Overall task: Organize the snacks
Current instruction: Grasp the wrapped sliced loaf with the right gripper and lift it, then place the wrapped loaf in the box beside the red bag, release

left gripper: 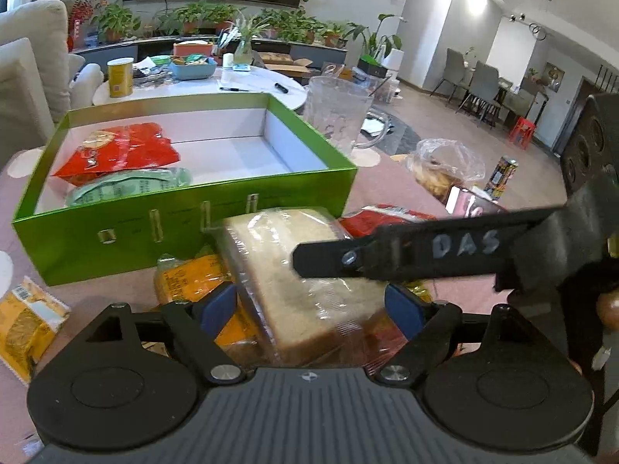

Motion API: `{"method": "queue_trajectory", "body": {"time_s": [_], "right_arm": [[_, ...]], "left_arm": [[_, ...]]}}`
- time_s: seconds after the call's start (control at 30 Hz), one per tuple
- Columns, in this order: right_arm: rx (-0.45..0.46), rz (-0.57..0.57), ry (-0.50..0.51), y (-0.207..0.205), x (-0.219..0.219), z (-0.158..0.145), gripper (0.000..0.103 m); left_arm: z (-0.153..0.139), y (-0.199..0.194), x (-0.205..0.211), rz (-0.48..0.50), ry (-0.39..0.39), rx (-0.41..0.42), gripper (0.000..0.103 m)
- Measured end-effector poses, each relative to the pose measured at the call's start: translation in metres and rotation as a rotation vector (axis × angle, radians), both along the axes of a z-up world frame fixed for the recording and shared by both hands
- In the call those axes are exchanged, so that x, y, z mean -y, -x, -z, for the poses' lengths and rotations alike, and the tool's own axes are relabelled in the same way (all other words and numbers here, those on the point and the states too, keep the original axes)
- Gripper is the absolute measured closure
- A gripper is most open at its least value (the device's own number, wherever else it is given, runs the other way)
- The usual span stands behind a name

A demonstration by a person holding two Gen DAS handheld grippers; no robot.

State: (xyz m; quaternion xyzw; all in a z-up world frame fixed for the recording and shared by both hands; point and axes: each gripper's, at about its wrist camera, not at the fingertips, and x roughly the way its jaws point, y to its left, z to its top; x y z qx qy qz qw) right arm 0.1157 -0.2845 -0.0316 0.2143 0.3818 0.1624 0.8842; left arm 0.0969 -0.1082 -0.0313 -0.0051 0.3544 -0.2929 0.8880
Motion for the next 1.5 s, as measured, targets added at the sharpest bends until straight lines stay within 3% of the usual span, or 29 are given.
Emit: {"method": "queue_trajectory", "body": {"time_s": [0.03,0.13,0.23,0.7,1.07,1.5], "right_arm": [[0.005,-0.011,0.006,0.000,-0.003,-0.001,0.057],[0.032,-0.013,0.054,0.006,-0.008,-0.004,0.061],[0.044,-0.001,0.040,0.012,-0.005,-0.011,0.061],[0.192,0.012,0.050,0.026,-0.010,-0.060,0.061],[0.242,0.018,0.055,-0.015,-0.001,-0.072,0.061],[0.234,0.006,0.063,-0.070,0.004,-0.061,0.061]], "left_arm": [[0.000,0.001,0.001,0.002,0.002,-0.001,0.024],[-0.004,0.008,0.001,-0.003,-0.007,0.011,0.029],[-0.014,0.017,0.000,0.006,-0.014,0.049,0.034],[-0.063,0.039,0.002,-0.005,0.013,0.214,0.034],[-0.076,-0.008,0.013,-0.008,0.009,0.247,0.034],[-0.061,-0.069,0.026,-0.035,-0.020,0.233,0.033]]}}
